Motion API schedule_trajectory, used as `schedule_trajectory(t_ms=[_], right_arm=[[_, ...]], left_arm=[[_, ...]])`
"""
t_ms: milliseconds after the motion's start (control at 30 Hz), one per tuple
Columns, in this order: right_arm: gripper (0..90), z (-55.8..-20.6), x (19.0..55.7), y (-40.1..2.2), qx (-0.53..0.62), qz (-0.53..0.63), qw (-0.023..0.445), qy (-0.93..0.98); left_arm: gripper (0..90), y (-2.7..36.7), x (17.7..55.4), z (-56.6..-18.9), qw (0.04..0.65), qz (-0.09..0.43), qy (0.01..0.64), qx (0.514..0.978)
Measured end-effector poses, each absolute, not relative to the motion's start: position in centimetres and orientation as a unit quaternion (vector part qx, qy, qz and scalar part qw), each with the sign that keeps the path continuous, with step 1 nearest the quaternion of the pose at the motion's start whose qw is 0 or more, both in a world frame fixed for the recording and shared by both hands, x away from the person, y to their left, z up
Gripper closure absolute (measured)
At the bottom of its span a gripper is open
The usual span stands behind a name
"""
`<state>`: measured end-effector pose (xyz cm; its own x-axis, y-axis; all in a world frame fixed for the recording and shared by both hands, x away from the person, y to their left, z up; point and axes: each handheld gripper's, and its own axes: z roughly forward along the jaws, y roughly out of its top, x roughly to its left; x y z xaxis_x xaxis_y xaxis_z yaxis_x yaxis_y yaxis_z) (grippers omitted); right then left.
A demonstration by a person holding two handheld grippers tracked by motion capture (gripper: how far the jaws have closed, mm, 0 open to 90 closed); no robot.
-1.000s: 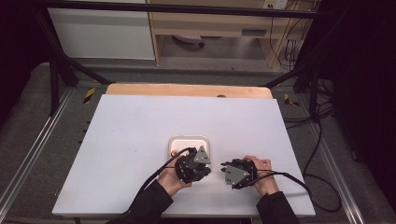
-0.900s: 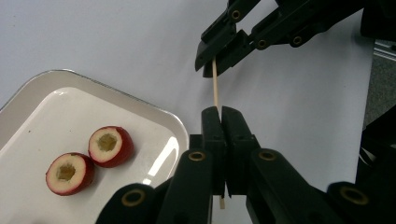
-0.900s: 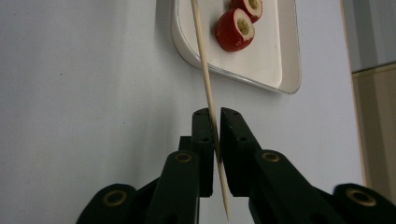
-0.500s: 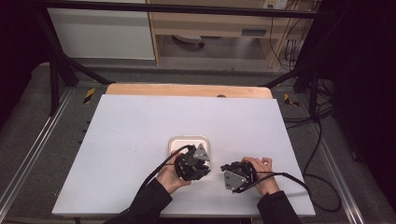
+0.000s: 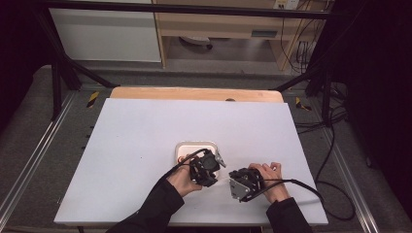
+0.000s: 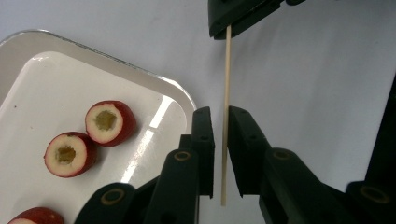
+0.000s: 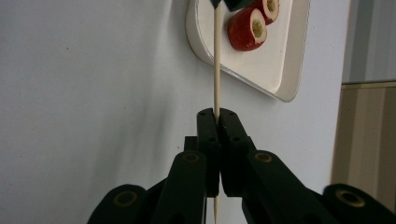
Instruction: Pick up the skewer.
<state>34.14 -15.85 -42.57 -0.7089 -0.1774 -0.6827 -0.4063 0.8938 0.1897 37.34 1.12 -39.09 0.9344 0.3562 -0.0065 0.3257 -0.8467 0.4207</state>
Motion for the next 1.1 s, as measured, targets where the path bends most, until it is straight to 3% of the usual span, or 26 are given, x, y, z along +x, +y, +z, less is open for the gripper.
schedule_trajectory(t_ms=[200, 600, 900, 1100], right_arm=[[89.1, -42.3, 34.0, -15.6, -0.17, 0.162, 0.352, 0.906], [86.8, -42.2, 33.9, -15.4, -0.157, 0.169, 0.353, 0.907], [41.1, -40.8, 34.9, -16.9, 0.003, 0.272, 0.323, 0.907], [25.3, -40.2, 35.8, -18.0, 0.129, 0.344, 0.269, 0.89]], left_arm=[[87.2, 0.6, 37.2, -39.6, 0.2, 0.035, 0.172, 0.964], [88.7, 0.8, 36.9, -39.5, 0.199, 0.044, 0.169, 0.964], [88.6, 3.5, 36.7, -39.2, 0.217, 0.075, 0.189, 0.955], [88.6, 6.0, 36.5, -39.0, 0.231, 0.088, 0.209, 0.946]])
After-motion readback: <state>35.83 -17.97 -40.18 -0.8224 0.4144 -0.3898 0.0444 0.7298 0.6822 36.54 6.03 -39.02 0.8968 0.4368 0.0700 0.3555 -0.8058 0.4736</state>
